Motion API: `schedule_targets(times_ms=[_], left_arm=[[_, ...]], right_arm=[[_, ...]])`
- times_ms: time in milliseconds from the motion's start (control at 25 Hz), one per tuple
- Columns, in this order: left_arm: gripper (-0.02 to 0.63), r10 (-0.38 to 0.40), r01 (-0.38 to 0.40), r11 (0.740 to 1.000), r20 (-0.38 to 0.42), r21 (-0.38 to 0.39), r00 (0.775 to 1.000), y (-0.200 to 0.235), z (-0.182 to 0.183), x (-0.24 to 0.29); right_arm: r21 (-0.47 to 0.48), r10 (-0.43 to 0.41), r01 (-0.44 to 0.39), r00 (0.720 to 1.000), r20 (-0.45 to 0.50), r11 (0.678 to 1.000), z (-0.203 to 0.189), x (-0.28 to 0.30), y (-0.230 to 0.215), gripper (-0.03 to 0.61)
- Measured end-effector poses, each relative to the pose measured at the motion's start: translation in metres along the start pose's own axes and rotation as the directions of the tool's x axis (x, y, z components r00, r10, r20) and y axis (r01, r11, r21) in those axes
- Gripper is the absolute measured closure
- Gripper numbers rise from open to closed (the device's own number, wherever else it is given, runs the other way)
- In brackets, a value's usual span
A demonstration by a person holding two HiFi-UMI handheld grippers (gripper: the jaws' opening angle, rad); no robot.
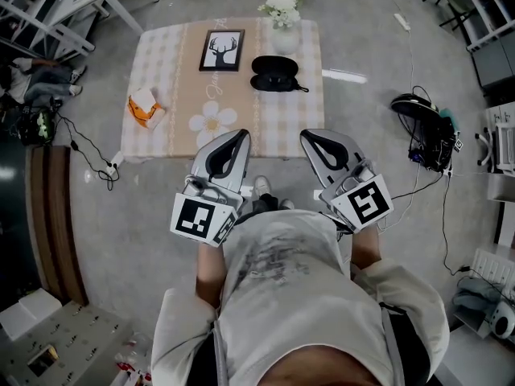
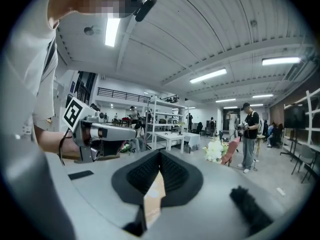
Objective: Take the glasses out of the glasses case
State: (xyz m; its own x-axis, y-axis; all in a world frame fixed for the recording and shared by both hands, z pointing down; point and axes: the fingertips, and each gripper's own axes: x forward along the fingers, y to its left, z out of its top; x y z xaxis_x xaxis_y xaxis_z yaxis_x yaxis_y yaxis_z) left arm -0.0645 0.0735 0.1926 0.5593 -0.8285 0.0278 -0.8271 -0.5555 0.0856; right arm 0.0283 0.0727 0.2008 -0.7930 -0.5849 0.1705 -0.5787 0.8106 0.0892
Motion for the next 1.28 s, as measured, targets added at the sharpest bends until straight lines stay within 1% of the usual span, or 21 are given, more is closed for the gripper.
schedule_targets(times_ms=[360, 840, 1080, 1280], left_arm=[[0.606, -0.031, 0.031, 1.000, 0.002, 0.001, 1.000, 0.027, 0.003, 0.017], [0.606, -0.074, 0.073, 0.997, -0.034, -0.030, 0.997, 0.050, -0.012, 0.035], [0.606, -0.082, 0.079, 0.995, -0.047, -0.054, 0.996, 0.057, -0.022, 0.053], [0.606, -0.062, 0.059, 0.997, -0.069, -0.049, 0.996, 0.069, -0.031, 0.072]], right_arm=[[0.005, -0.028, 0.028, 1.000, -0.007, 1.000, 0.003, 0.026, -0.015, 0.561], [0.021, -0.075, 0.076, 0.995, -0.061, 0.997, -0.007, 0.047, -0.031, 0.561], [0.023, -0.072, 0.075, 0.993, -0.088, 0.997, -0.014, 0.059, -0.046, 0.561], [0.029, -0.048, 0.052, 0.994, -0.101, 0.998, -0.024, 0.076, -0.064, 0.561]])
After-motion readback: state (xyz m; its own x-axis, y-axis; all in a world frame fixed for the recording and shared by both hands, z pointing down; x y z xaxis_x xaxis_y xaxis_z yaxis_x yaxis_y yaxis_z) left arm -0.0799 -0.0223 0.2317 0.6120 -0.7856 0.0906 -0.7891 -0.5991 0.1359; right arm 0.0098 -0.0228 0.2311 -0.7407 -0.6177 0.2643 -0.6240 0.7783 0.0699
